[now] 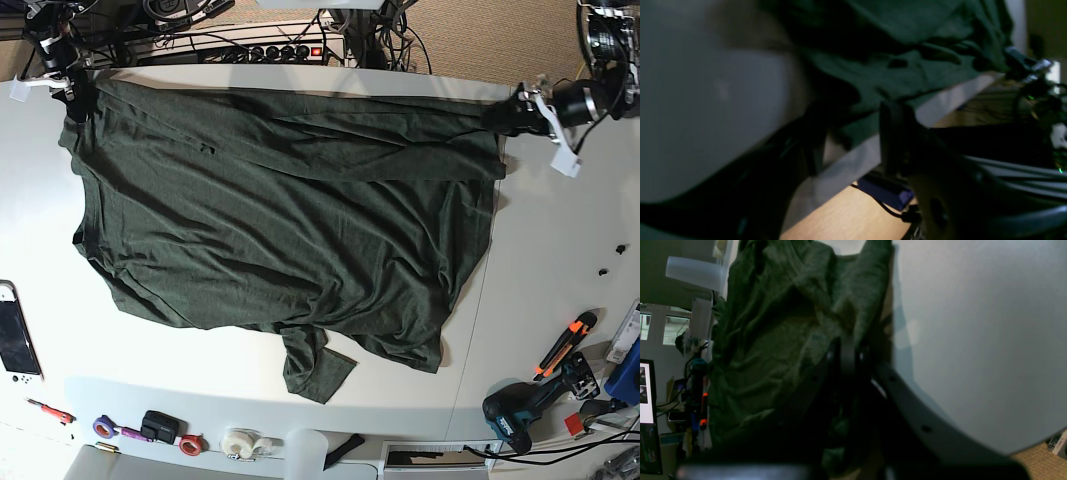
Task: Layout the t-shirt on the table in an organized manner, then fold the t-shirt properly
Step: 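Pull the shirt corners apart with both grippers to stretch the edge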
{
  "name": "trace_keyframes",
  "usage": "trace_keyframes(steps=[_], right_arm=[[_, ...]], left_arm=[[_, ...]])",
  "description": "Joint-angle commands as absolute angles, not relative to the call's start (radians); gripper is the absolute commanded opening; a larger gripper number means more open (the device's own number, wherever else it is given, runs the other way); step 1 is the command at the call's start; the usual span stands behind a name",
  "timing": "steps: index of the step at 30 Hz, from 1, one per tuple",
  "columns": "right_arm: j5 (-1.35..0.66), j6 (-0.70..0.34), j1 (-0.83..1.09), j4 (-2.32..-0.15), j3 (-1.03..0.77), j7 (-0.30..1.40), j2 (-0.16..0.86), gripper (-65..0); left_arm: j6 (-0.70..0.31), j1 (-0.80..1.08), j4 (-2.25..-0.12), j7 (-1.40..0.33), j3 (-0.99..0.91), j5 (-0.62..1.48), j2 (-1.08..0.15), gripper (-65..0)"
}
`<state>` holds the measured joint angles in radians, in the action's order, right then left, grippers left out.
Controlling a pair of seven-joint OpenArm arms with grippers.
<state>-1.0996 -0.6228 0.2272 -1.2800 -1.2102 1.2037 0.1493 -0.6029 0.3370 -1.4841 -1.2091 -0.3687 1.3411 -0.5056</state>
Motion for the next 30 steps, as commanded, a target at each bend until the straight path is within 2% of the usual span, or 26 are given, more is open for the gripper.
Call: trace_keyframes(steps=[1,9,11,14,18,24,30], right_arm=[[-1.073,-0.621,0.233,-1.288,-1.213,1.224,0.161,-65.0],[-1.073,-0.621,0.233,-1.288,-1.213,1.225,0.161,-65.0],[-1.073,-0.621,0.232,-1.288,-1.213,1.231,0.161,-65.0],[-1.093,-0.649,0.233,-1.288,-1.213,1.252,0.161,-65.0],[-1.163,-0.698,0.233,-1.288,-1.213,1.313,0.163,-65.0],[-1.209,-0.698,0.239,-1.302,-1.213,1.362,0.183,-65.0],[-1.208,-0.698,0.238,-1.312,-1.213,1.387,0.226,-65.0]], left_arm=[[-0.602,0.335,-1.496,-1.200,-0.359,1.353,-0.524,-37.8],[-0.602,0.332,-1.496,-1.177,-0.308,1.353,-0.520,-38.4],[-0.602,0.332,-1.496,-1.172,-0.308,1.352,-0.520,-44.9],[-0.603,0.332,-1.496,-1.170,-0.308,1.352,-0.514,-65.0],[-0.628,0.333,-1.496,-1.171,-0.308,1.354,-0.503,-65.0],[-0.698,0.336,-1.496,-1.244,-0.346,1.462,-0.508,-65.0],[-0.698,0.364,-1.496,-1.311,-0.406,1.484,-0.527,-65.0]])
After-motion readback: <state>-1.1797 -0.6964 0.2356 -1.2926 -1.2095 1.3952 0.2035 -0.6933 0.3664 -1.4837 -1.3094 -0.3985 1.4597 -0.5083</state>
